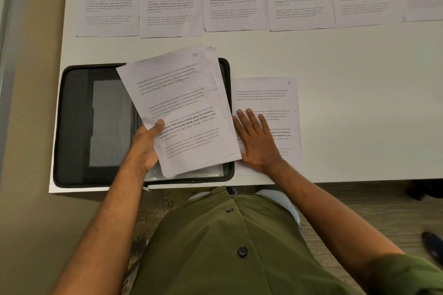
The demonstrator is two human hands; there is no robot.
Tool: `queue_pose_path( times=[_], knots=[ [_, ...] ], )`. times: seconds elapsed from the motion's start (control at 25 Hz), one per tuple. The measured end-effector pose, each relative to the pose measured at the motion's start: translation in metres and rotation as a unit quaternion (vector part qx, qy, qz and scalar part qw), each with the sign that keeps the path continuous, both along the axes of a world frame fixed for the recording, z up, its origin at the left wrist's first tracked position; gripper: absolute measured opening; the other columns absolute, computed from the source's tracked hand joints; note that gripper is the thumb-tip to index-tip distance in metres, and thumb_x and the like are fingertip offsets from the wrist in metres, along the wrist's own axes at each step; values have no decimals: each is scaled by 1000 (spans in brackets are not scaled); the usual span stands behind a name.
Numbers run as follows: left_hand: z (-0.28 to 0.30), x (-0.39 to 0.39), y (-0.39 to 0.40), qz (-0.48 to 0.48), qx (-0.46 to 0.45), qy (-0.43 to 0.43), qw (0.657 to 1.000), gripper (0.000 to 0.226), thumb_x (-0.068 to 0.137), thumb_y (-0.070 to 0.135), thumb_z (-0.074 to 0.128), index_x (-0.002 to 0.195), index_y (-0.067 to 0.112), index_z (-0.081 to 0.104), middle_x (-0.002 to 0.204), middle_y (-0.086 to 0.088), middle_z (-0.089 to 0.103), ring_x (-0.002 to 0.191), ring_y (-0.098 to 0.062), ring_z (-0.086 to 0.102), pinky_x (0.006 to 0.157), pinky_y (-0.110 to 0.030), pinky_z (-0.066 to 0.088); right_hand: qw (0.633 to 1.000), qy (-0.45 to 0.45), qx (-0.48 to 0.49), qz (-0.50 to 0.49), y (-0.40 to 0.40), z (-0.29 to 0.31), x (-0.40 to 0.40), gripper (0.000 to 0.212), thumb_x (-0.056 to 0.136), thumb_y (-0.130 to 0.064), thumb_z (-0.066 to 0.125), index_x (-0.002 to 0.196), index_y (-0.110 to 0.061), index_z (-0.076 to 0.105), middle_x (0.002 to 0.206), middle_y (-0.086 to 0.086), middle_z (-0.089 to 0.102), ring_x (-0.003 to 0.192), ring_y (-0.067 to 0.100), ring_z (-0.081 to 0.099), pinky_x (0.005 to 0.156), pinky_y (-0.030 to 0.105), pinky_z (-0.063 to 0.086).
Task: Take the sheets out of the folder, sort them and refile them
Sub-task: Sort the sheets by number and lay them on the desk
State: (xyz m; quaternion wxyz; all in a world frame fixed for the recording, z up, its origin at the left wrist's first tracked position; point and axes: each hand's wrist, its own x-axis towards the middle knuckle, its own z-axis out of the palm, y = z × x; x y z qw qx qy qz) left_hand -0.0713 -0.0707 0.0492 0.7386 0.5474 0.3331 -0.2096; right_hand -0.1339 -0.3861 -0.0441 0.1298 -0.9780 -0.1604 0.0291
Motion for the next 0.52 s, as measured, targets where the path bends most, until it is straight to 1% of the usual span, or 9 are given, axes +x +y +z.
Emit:
queue_pose_path(
  times=[0.08,0.16,0.24,0.36,0.52],
  knots=[
    [0,0,1,0,-1,-3,1000,37,102,10,59,138,17,60,129,-9,71,125,-33,63,102,-55,51,1000,2,12,5,2,-1,-4,85,102,-63,34,166,-11,14,174,10,9,161,30,5,126,60,16],
    [1,1,1,0,-2,-2,1000,37,102,10,59,137,18,61,130,-10,70,126,-34,63,103,-55,51,999,1,42,-8,1,2,-3,82,102,-57,40,166,-12,16,174,10,11,162,28,6,127,57,16],
    [2,1,0,-1,-2,-3,1000,33,102,10,59,134,19,63,129,-10,71,125,-33,64,102,-55,52,997,-4,61,-53,-2,7,6,78,103,-49,46,166,-14,18,174,9,11,162,27,4,129,52,12],
    [2,1,-1,-7,-3,-2,1000,33,102,10,59,134,19,63,130,-10,71,124,-33,64,103,-54,52,992,-22,32,-116,-8,6,25,68,107,-46,38,166,-16,21,174,10,11,162,29,4,130,51,8],
    [1,0,-4,-16,-3,2,1000,38,102,11,60,139,17,60,130,-11,70,124,-33,64,101,-54,53,993,-20,17,-119,-2,-4,27,65,110,-46,32,166,-17,19,174,12,10,161,31,3,129,54,9]
  ],
)
